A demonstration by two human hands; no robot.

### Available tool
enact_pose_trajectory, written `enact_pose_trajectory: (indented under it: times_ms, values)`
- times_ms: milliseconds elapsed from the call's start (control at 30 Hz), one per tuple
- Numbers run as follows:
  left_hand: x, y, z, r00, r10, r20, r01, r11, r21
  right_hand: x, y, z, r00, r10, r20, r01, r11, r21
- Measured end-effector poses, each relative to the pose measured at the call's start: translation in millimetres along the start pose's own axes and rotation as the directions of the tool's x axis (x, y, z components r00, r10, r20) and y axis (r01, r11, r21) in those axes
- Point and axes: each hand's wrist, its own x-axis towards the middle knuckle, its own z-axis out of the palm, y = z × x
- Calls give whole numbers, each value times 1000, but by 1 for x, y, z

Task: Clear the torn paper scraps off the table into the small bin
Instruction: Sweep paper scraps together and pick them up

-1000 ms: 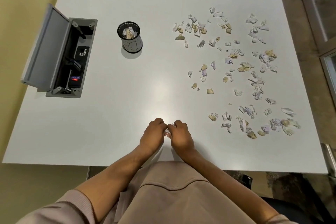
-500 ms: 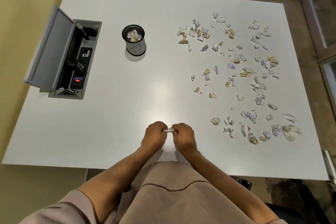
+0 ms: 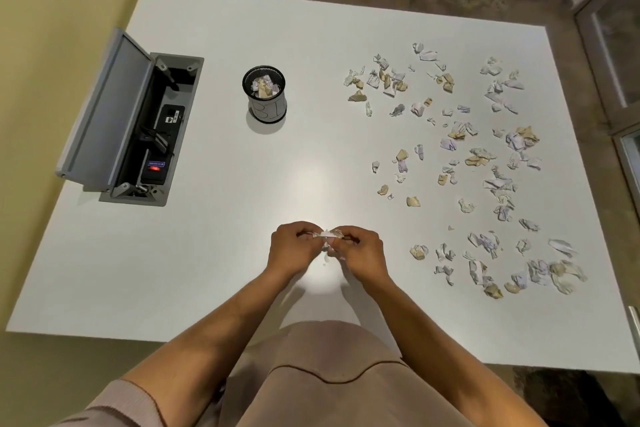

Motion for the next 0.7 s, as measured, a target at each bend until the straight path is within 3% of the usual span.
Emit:
enact_pose_trajectory:
  times_ms: [167,467,700]
  values:
    - [29,42,-21,997,14,-70,-22,992,-123,31,-54,8,999,-33,-11,34,989,143]
    - [105,112,-76,972,149,-180,-178,971,-157,120,-147,33,982,-185,41,182,981,66]
    - [166,154,-113,950,160,-266,-217,955,-201,184,-204,65,974,-223,41,221,974,46]
